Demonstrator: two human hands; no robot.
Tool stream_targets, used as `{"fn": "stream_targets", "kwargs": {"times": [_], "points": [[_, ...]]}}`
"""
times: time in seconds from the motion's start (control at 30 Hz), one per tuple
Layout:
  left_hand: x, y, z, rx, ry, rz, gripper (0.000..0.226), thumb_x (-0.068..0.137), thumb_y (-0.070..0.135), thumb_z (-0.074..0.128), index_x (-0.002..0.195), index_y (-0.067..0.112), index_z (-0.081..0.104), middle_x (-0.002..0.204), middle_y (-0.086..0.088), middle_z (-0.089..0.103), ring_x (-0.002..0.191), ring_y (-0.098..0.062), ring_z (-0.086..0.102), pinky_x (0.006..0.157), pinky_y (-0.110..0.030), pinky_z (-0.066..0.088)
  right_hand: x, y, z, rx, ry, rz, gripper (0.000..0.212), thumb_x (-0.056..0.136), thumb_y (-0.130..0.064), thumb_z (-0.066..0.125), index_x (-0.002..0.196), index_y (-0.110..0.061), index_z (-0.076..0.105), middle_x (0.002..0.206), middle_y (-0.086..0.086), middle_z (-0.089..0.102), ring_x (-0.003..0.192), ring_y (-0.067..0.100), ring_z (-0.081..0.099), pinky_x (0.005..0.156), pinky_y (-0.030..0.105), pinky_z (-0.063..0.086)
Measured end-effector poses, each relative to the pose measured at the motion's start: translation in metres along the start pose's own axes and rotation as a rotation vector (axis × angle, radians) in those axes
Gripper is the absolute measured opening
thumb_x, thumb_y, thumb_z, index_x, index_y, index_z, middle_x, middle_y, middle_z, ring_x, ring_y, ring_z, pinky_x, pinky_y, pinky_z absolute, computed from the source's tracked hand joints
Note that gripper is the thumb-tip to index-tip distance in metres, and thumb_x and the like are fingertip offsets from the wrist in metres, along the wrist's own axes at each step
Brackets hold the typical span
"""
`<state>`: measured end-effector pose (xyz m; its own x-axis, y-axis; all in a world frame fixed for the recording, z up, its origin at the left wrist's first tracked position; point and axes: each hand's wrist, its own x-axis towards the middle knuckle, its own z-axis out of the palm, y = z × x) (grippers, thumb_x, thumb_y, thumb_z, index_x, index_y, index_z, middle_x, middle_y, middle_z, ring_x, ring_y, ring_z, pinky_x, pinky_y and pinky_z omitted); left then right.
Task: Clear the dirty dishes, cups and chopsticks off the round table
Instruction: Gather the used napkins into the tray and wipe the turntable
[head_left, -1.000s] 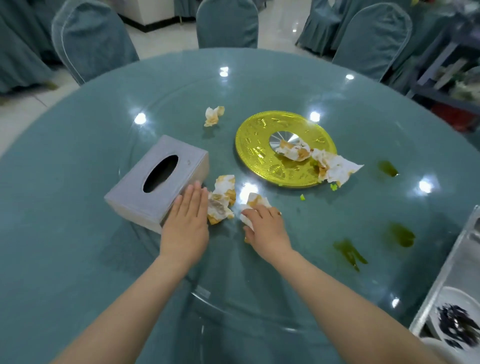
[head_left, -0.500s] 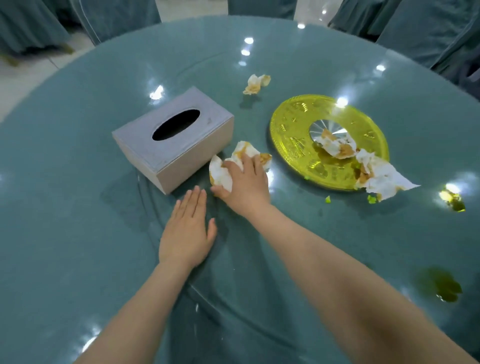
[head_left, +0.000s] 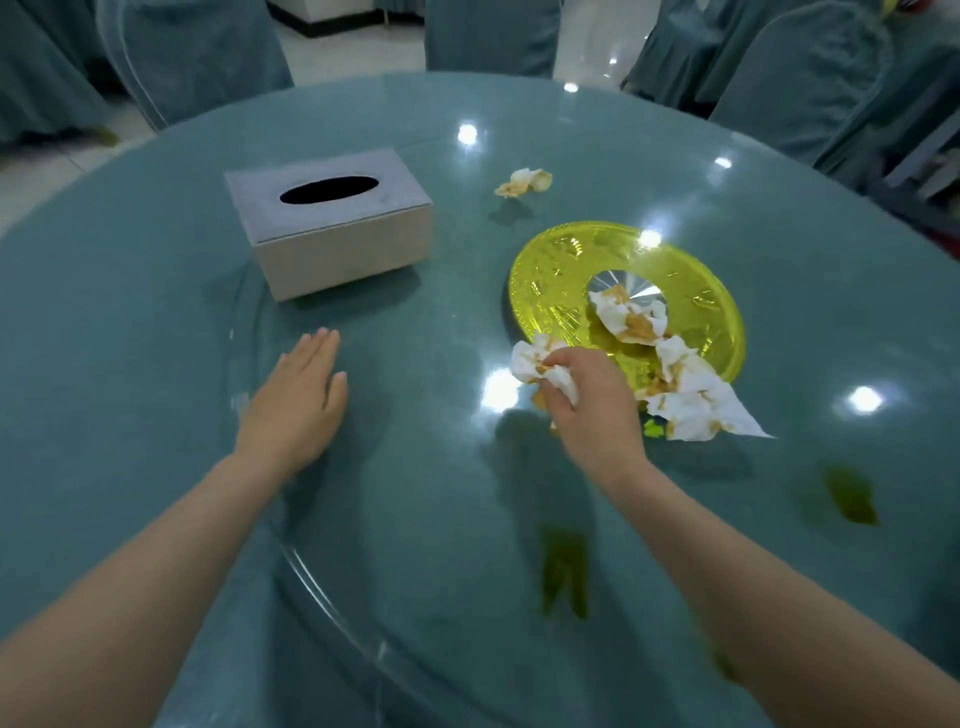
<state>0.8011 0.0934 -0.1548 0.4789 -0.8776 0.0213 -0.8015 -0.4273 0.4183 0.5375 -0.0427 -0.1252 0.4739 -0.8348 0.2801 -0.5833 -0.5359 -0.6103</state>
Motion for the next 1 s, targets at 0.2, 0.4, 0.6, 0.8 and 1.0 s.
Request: {"fn": "stream_targets", "kwargs": {"times": [0.2,0.4,0.6,0.8,1.0], "points": [[-0.005,0.040,0.009,-0.244,0.031,-0.074,0.051,0.101,0.028,0.032,0.149,0.011,0.024,0.157,-0.004,0.021,0.146,-0.014,0.012,0.117,-0.031,0.009,0.001,0.052,-0.055,-0.070,0.238,0.173,0.033,0.088,-0.014,0.062,0.120,-0.013,0.059,0.115,0.009,0.062,0.109,0.032,0.053,0.092,0.038,0.039],[-0.015,0.047,0.021,-0.234,-0.064,-0.105,0.052,0.101,0.028,0.035,0.149,0.011,0.026,0.157,-0.004,0.023,0.146,-0.015,0.013,0.119,-0.034,0.009,-0.007,0.078,-0.045,-0.441,-0.247,0.317,0.074,0.074,-0.067,0.061,0.137,-0.035,0.043,0.149,0.010,0.029,0.140,0.032,0.020,0.113,0.048,0.022],[-0.012,0.059,0.016,-0.233,-0.006,-0.083,0.052,0.101,0.024,0.037,0.149,0.009,0.026,0.157,-0.006,0.023,0.146,-0.016,0.012,0.118,-0.031,0.004,-0.004,0.064,-0.018,-0.495,-0.154,0.240,0.053,0.086,-0.055,0.055,0.131,-0.028,0.052,0.145,0.011,0.036,0.130,0.036,0.034,0.107,0.045,0.031],[-0.010,0.062,-0.003,-0.209,0.073,-0.033,0.052,0.100,0.022,0.039,0.149,0.009,0.026,0.157,-0.006,0.023,0.146,-0.016,0.011,0.116,-0.028,0.001,0.009,0.052,-0.019,-0.453,-0.098,0.117,0.032,0.086,-0.010,0.059,0.118,-0.010,0.062,0.117,0.018,0.055,0.102,0.037,0.048,0.086,0.038,0.033],[-0.012,0.077,0.000,-0.188,0.034,0.020,0.053,0.100,0.025,0.038,0.149,0.011,0.026,0.157,-0.004,0.024,0.146,-0.015,0.011,0.115,-0.026,0.000,-0.010,0.039,-0.015,-0.287,-0.185,0.093,0.036,0.082,-0.001,0.058,0.118,-0.008,0.062,0.109,0.016,0.056,0.095,0.036,0.052,0.076,0.038,0.042]]}}
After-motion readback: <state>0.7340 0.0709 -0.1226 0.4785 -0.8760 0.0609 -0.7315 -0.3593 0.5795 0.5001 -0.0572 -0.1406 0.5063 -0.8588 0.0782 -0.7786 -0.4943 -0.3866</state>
